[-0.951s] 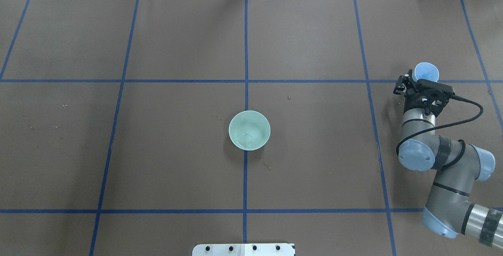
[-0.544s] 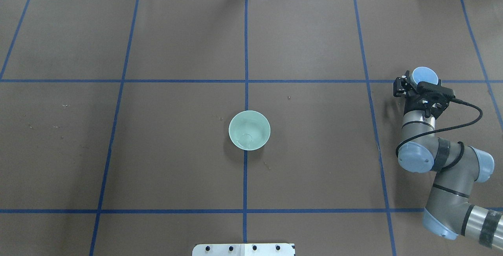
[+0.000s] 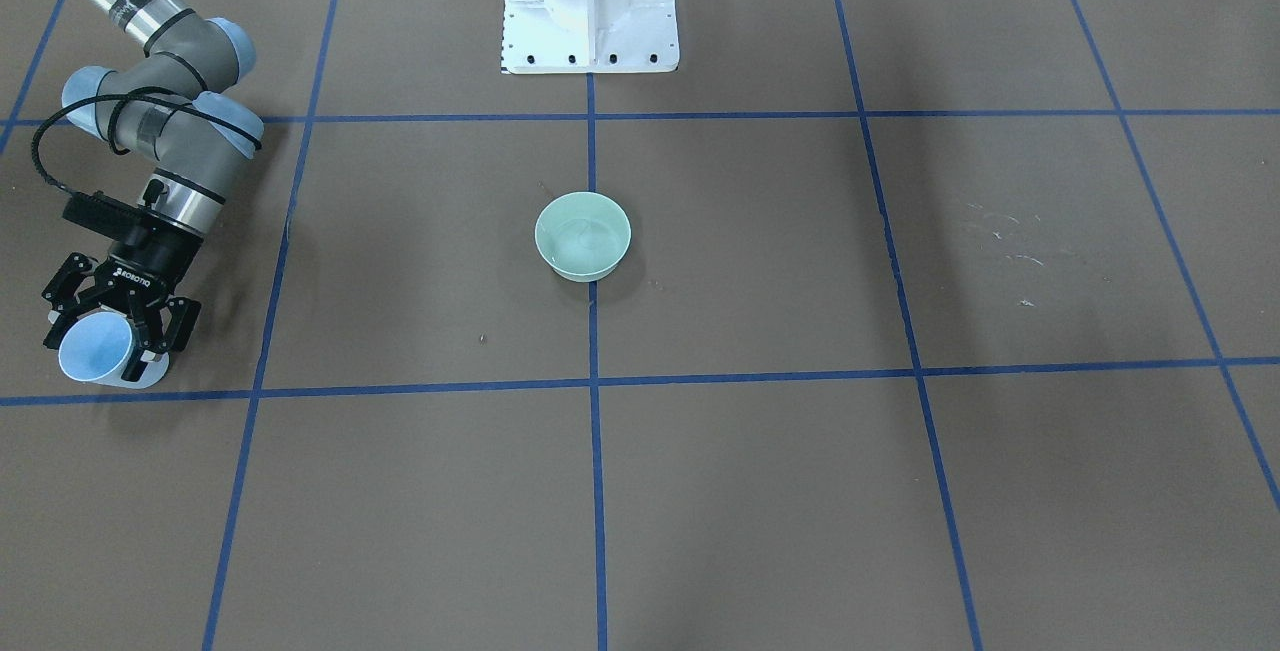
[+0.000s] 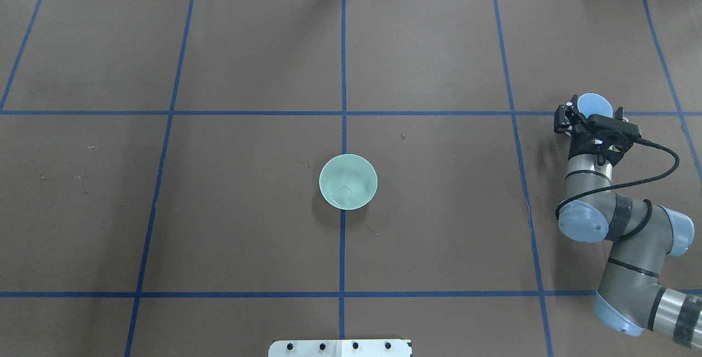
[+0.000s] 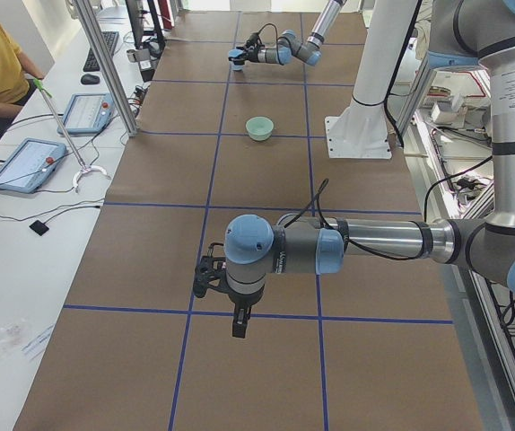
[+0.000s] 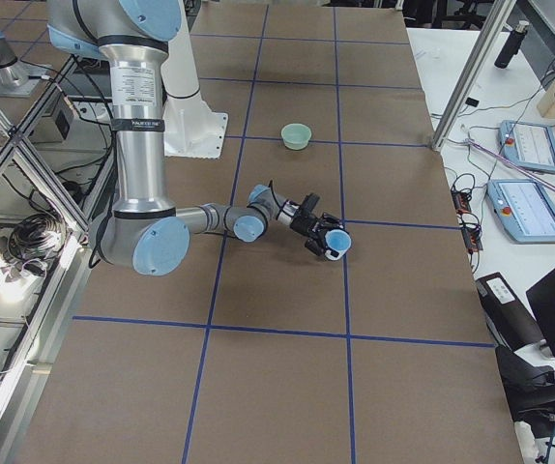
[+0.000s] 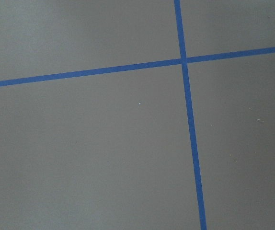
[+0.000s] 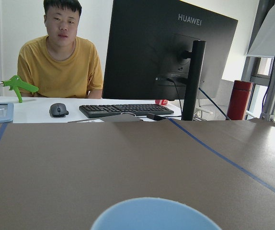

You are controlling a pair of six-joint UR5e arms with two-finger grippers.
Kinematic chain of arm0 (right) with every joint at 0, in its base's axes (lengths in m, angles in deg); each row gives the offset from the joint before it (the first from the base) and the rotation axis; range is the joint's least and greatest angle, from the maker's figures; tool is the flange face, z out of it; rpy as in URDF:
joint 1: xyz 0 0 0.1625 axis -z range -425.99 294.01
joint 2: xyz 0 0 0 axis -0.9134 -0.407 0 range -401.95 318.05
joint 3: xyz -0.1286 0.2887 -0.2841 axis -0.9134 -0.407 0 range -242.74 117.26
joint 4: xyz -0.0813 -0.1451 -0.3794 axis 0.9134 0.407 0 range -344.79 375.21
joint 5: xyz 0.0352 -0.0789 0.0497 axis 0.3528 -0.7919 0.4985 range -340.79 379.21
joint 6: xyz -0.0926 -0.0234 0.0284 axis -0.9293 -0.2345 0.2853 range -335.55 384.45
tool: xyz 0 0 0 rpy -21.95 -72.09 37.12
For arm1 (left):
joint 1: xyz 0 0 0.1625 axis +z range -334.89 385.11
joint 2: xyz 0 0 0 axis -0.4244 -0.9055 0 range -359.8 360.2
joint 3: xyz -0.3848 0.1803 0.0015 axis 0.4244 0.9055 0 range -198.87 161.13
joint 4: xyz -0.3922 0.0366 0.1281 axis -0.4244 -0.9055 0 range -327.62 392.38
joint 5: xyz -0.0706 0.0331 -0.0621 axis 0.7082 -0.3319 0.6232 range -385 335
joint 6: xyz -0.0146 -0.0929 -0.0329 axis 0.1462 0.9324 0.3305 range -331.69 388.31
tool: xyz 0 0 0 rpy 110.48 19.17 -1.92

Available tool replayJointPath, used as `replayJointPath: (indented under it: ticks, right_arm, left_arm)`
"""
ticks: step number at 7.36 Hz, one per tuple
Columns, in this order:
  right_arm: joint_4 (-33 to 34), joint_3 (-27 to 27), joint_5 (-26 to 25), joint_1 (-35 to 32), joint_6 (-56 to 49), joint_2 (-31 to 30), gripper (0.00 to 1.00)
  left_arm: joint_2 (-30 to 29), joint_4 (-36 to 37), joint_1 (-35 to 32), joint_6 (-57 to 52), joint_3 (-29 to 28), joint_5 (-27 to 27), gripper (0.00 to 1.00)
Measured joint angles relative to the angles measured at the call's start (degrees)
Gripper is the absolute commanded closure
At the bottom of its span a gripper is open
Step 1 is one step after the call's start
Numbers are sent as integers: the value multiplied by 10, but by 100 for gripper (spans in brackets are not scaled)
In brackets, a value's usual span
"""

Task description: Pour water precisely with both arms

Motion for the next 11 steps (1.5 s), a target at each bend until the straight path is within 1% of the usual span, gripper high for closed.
replayJointPath:
  ticks: [3, 5, 6, 8, 10, 11]
  right_arm:
    - [0, 17, -45, 0, -5, -3, 0]
    - [0, 48, -45, 0, -29, -3, 0]
    - [0, 73, -23, 0, -65, -2, 0]
    - [-2, 124, 61, -2, -150, 8, 0]
    - [-2, 154, 160, -17, -227, 20, 0]
    - [-2, 158, 222, -39, -271, 32, 0]
  left_arm:
    - [2, 0, 0, -1, 0, 0, 0]
    - [3, 0, 0, -1, 0, 0, 0]
    - [3, 0, 0, 0, 0, 0, 0]
    - [5, 0, -1, 0, 1, 0, 0]
    - [5, 0, -1, 1, 2, 0, 0]
    - [5, 0, -1, 1, 2, 0, 0]
